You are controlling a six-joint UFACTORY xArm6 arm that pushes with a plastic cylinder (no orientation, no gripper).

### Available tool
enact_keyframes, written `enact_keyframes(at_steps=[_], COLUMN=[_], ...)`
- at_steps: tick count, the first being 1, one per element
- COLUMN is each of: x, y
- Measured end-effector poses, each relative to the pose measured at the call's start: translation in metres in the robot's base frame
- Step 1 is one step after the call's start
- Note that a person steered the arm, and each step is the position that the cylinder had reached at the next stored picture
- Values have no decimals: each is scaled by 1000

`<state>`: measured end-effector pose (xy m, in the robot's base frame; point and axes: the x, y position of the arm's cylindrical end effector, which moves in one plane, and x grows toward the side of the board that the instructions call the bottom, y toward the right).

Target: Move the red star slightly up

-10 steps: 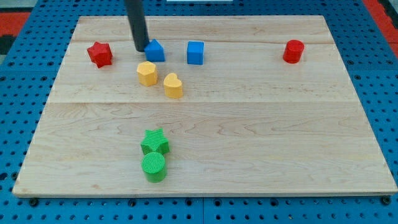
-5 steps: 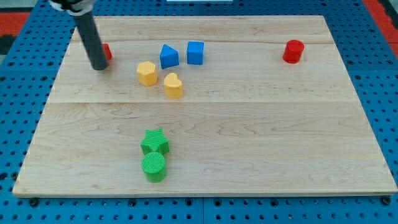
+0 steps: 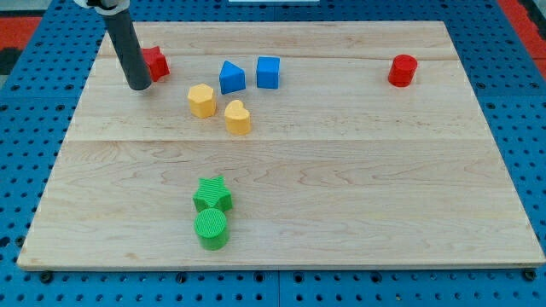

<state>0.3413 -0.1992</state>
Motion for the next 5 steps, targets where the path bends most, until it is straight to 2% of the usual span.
enact_keyframes(at_steps=[1,3,4,5], x=[-28,-58,-34,-2], y=[14,11,11,42])
